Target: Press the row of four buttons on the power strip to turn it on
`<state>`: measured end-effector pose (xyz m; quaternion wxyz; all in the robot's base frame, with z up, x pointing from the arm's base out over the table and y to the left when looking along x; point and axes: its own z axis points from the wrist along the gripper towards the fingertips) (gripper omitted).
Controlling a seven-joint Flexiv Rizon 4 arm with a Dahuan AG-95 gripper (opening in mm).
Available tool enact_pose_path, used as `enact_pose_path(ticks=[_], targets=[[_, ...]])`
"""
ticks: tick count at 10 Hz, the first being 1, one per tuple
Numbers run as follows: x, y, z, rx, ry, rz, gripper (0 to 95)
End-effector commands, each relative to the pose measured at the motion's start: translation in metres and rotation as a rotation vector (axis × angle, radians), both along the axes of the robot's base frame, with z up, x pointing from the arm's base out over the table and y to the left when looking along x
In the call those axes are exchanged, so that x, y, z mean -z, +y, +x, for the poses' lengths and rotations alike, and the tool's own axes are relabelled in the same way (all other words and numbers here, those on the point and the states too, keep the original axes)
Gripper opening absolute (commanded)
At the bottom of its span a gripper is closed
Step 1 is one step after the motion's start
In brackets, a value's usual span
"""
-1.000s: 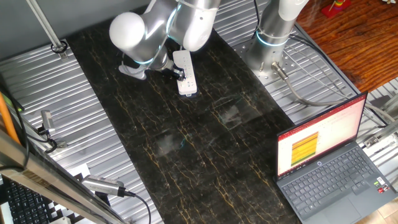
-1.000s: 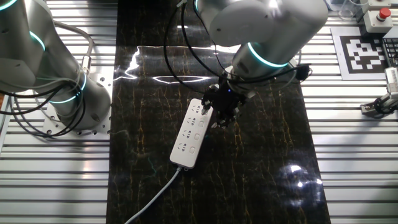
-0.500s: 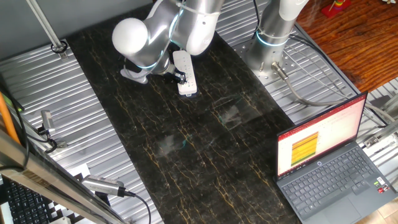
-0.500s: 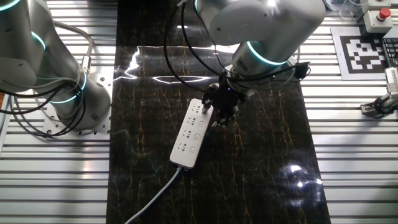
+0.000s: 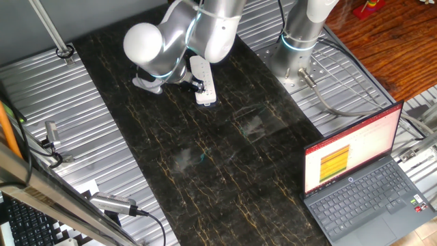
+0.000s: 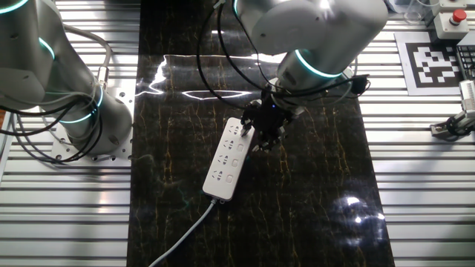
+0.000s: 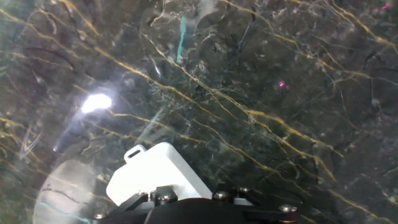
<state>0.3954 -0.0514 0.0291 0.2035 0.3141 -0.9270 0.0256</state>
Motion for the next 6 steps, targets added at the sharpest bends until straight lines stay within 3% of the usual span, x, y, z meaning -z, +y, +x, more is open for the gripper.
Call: enact_pose_path(ticks=[1,2,4,6], targets=[[0.009,0.001,0.000,0.009,0.013,0.009,38.0],[0.004,0.001,0.000,0.004,0.009,0.012,38.0],[-0.026,0.007,0.001,0.001,0.020,0.012,38.0],[-0.050,0.014,-0.004,0.006,-0.004,0.024,38.0]])
